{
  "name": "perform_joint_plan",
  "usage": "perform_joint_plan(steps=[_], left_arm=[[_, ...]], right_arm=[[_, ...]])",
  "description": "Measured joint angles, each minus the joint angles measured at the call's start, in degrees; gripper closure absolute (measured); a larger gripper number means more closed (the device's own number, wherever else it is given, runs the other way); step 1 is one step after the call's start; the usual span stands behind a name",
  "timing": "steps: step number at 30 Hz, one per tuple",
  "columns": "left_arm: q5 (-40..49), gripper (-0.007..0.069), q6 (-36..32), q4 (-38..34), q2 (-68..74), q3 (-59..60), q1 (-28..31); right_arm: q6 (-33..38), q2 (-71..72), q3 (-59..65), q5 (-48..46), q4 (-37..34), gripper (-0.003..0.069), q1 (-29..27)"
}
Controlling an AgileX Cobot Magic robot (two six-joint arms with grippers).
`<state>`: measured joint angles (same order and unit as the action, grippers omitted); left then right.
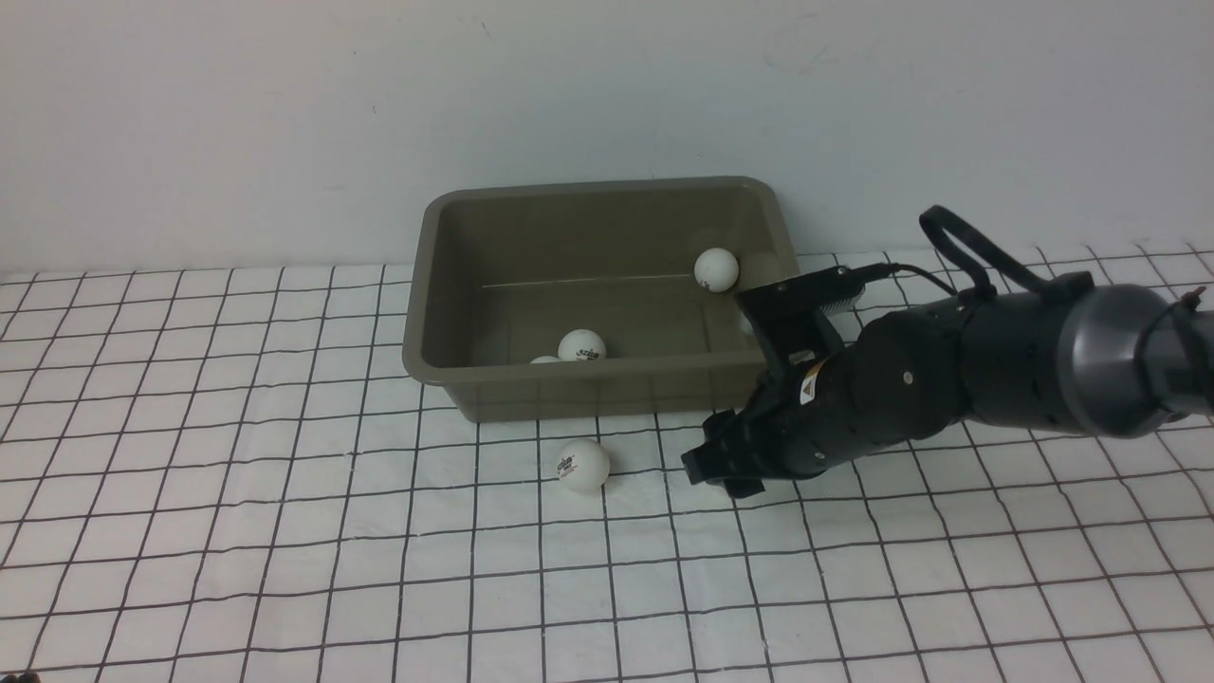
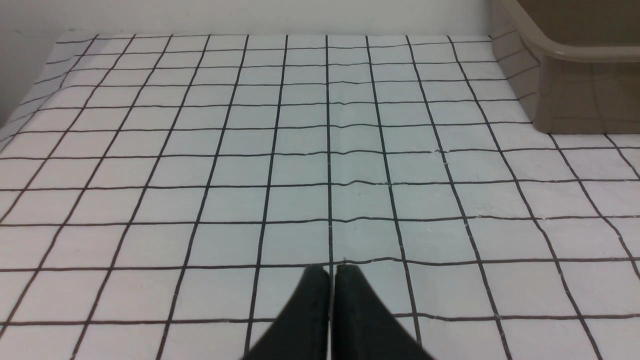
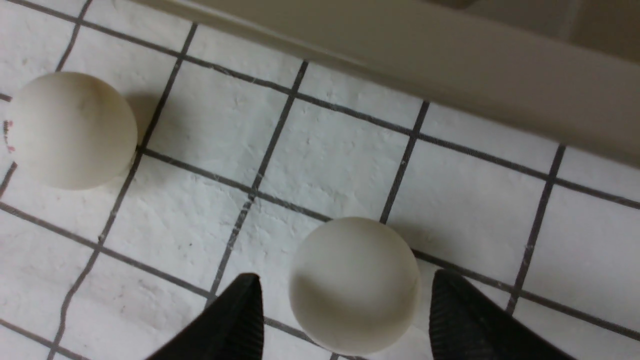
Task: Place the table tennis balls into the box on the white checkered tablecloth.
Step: 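Reach for and grasp a ping pong ball on the table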
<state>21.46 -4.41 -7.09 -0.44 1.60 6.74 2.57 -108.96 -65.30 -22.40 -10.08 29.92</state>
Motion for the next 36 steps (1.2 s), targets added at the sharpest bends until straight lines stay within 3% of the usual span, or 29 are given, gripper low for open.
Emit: perform_joint_plan(steps=[24, 29, 36], left_arm=[[0.00, 0.0629, 0.00, 0.00, 0.00, 0.00, 0.00], [0.00, 0.0629, 0.00, 0.00, 0.00, 0.00, 0.00], [0.00, 0.0629, 0.00, 0.00, 0.00, 0.00, 0.00]], right_arm=[[0.21, -3.58, 0.00, 1.20, -0.41, 0.0251, 0.81], [0.04, -3.58, 0.00, 2.75, -0.42, 0.0293, 0.93], [0.29, -3.58, 0.00, 1.82, -0.42, 0.0295, 1.13]])
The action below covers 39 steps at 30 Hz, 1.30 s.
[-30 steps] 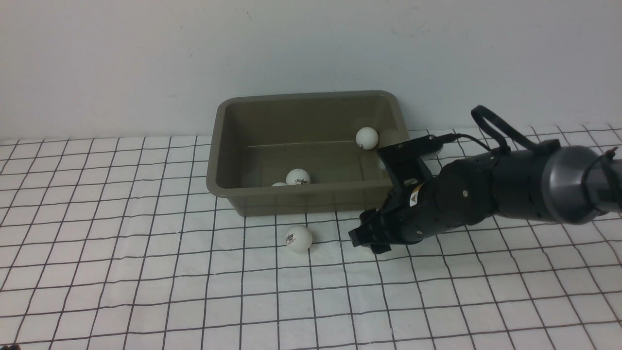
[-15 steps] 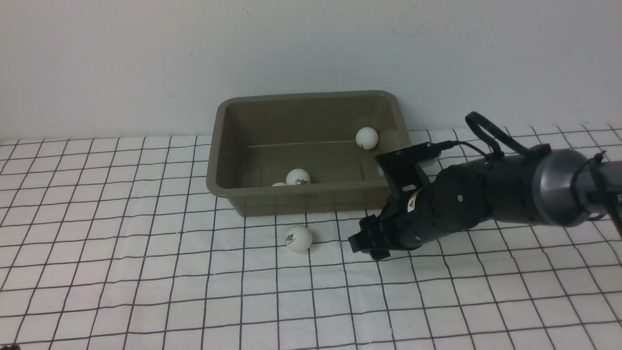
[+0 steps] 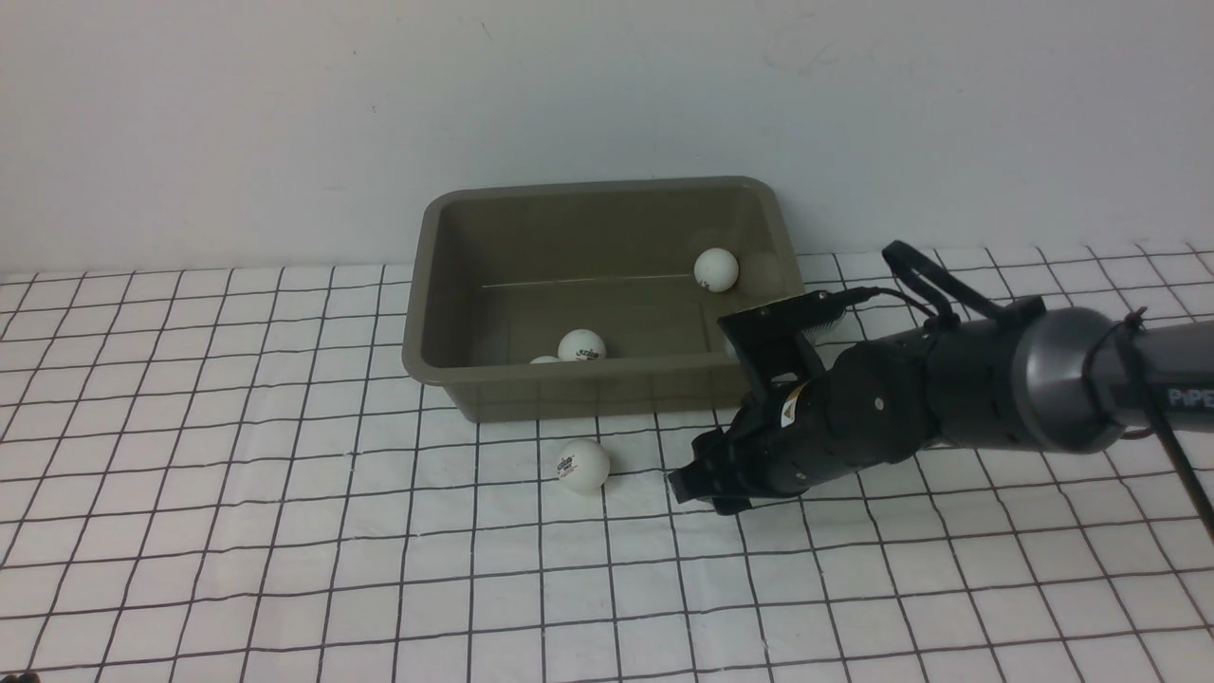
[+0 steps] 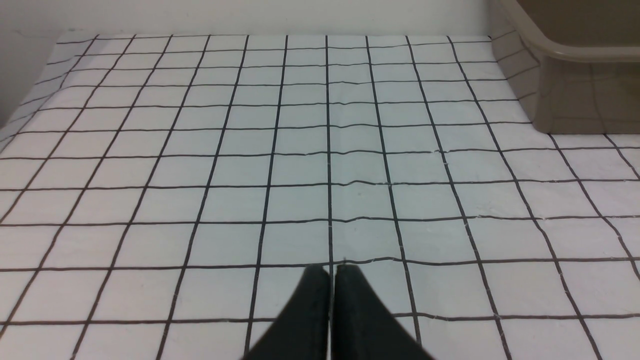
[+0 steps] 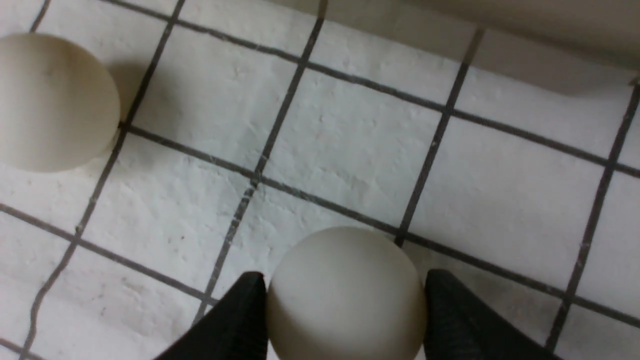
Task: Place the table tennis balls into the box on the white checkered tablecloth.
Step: 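Reach for and grasp a ping pong ball on the table, then release the ping pong ball into the bin and lift the gripper away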
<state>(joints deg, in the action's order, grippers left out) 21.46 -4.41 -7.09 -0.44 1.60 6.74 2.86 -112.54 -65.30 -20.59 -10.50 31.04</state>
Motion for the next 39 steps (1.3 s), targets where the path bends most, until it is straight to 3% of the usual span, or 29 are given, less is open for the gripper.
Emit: perform_joint_plan(steps=[10, 14, 24, 39], left_arm=[[0.00, 0.0629, 0.00, 0.00, 0.00, 0.00, 0.00], [0.00, 0.0629, 0.00, 0.00, 0.00, 0.00, 0.00], [0.00, 0.0629, 0.00, 0.00, 0.00, 0.00, 0.00], [0.00, 0.0629, 0.00, 0.00, 0.00, 0.00, 0.00]], right_arm=[[2.76, 11.98, -0.64, -5.58, 0.00, 0.0295, 5.91], [2.87, 13.91, -7.24, -4.70, 1.83, 0.0295, 5.36], [2.91, -4.28, -33.25, -12.90, 4.56, 0.0295, -2.31], [4.01, -14.44, -42.78, -17.14, 5.06, 0.0294, -4.05]])
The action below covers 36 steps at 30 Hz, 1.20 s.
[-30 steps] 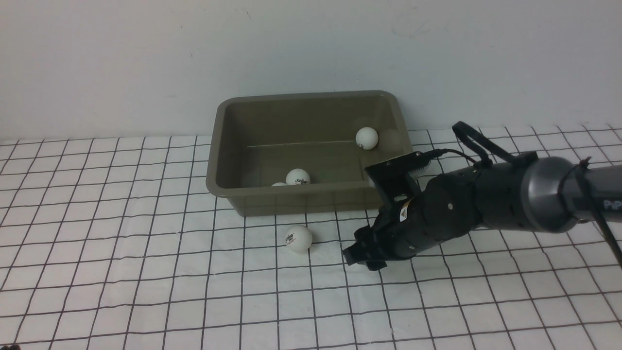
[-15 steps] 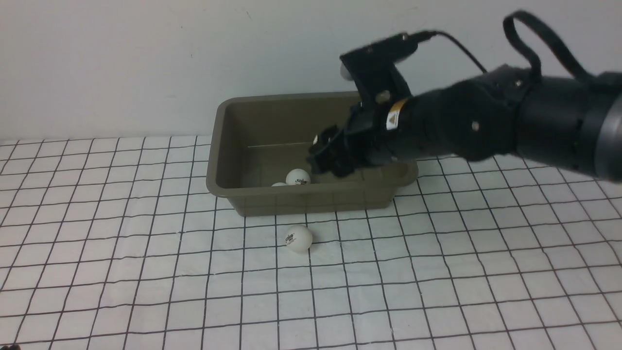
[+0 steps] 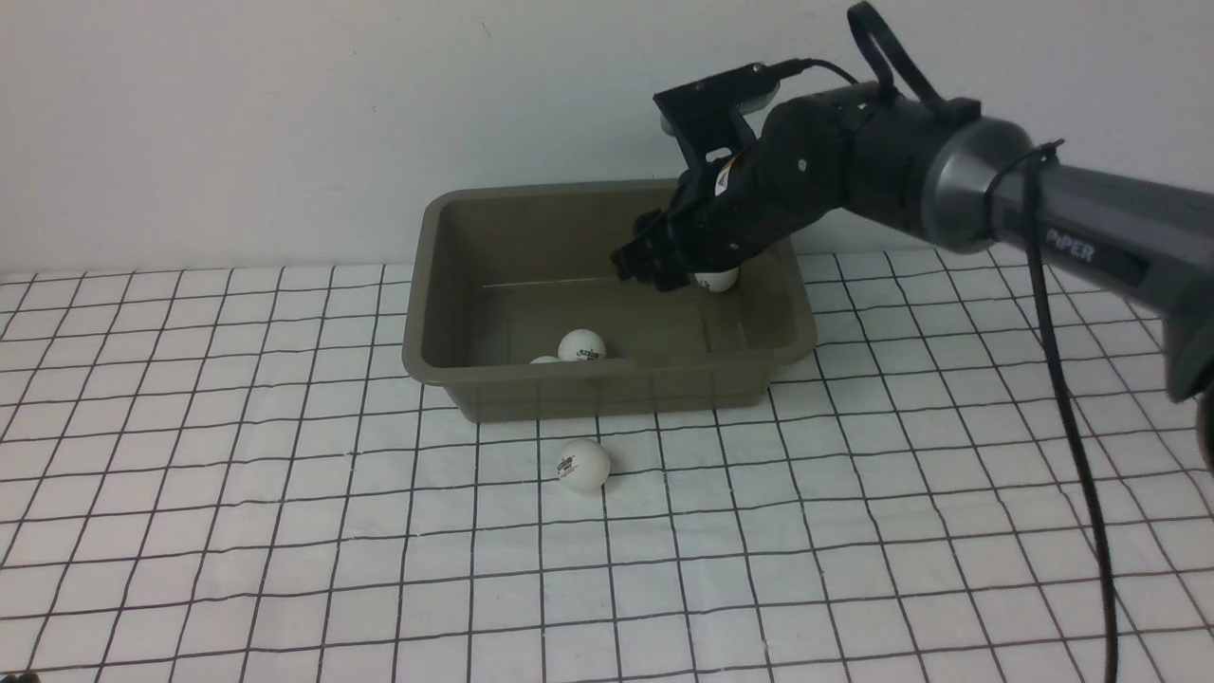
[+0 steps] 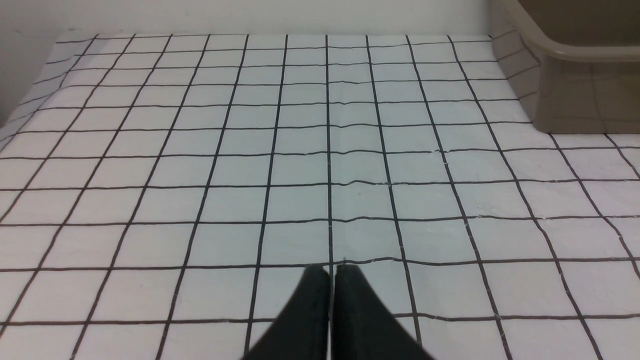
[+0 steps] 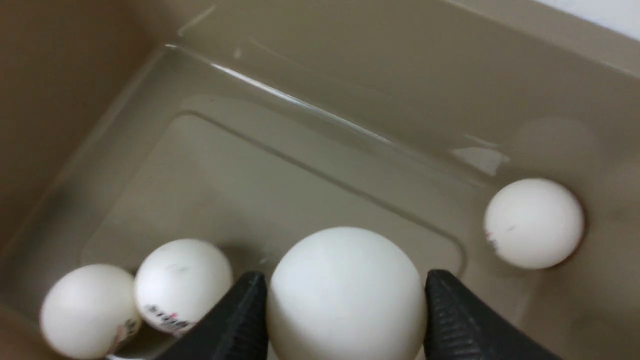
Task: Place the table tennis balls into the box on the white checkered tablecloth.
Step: 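Release the ping pong ball into the bin and lift the gripper away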
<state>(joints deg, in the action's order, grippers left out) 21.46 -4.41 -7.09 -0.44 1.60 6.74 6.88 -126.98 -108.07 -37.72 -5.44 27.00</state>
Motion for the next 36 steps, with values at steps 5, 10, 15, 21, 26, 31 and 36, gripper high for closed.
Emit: perform_joint_plan(steps=[5, 10, 15, 21, 26, 31, 36], left_arm=[[0.00, 0.0629, 0.00, 0.00, 0.00, 0.00, 0.00], [0.00, 0.0629, 0.00, 0.00, 0.00, 0.00, 0.00], [0.00, 0.0629, 0.00, 0.00, 0.00, 0.00, 0.00], [0.00, 0.0629, 0.00, 0.00, 0.00, 0.00, 0.00], [0.00, 0.0629, 0.00, 0.00, 0.00, 0.00, 0.00], [0.00, 0.0629, 0.00, 0.00, 0.00, 0.00, 0.00], [0.00, 0.0629, 0.00, 0.00, 0.00, 0.00, 0.00]], right_arm=[[0.22, 0.03, -0.14, 0.61, 1.16, 0.0287, -0.19], [0.39, 0.03, -0.27, 0.58, 2.73, 0.0286, -0.19], [0.39, 0.03, -0.60, 0.41, 3.39, 0.0286, -0.25], [0.39, 0.03, -0.60, 0.05, 3.57, 0.0286, -0.25], [0.39, -0.54, -0.60, 0.56, 3.58, 0.0286, -0.25], [0.39, -2.09, -0.60, 0.57, 3.78, 0.0286, -0.25], [1.15, -2.57, -0.60, 0.51, 3.96, 0.0277, -0.25]])
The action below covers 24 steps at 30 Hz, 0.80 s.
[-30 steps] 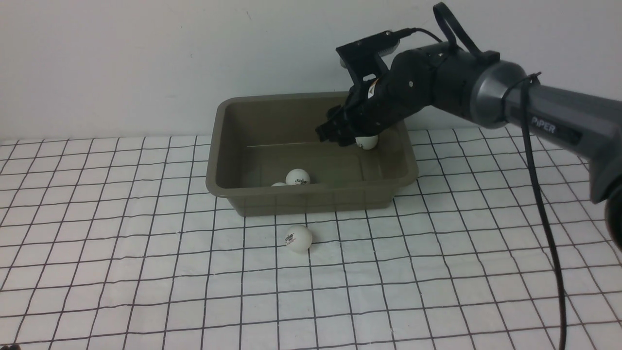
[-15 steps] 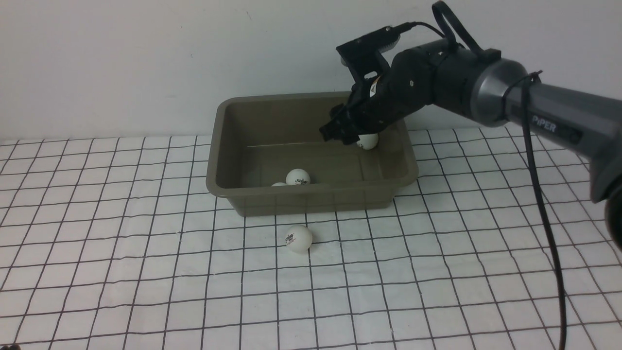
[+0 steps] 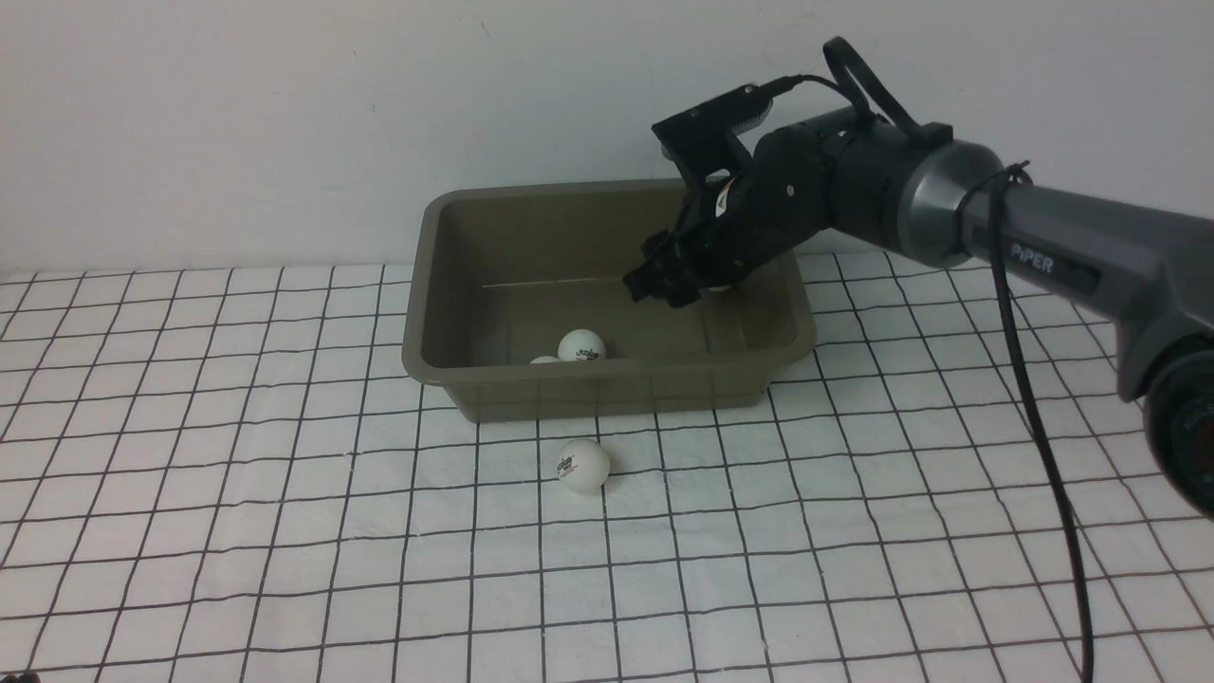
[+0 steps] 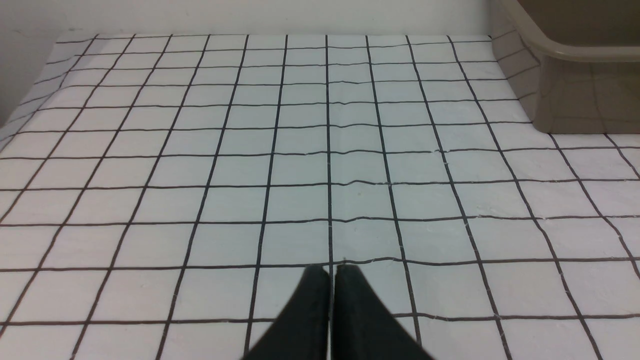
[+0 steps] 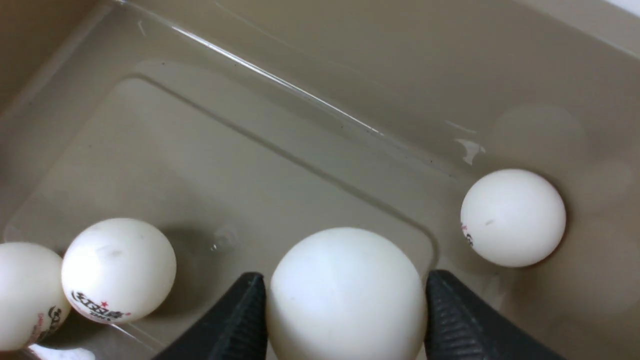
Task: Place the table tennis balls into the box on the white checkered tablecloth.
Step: 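Release the ping pong ball into the bin and lift the gripper away, then reach for and grasp a ping pong ball on the table beside the basket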
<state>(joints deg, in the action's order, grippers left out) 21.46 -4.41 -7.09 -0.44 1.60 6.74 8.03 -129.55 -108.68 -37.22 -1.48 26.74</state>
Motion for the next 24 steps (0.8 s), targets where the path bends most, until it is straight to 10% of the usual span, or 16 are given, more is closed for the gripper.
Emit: perform_joint_plan(steps=[12, 24], left_arm=[[0.00, 0.0629, 0.00, 0.00, 0.00, 0.00, 0.00], [0.05, 0.0629, 0.00, 0.00, 0.00, 0.00, 0.00]], right_arm=[[0.73, 0.42, -0.46, -2.79, 0.05, 0.0220, 0.00], [1.22, 14.87, -2.56, -6.92, 7.54, 0.0638, 0.00]])
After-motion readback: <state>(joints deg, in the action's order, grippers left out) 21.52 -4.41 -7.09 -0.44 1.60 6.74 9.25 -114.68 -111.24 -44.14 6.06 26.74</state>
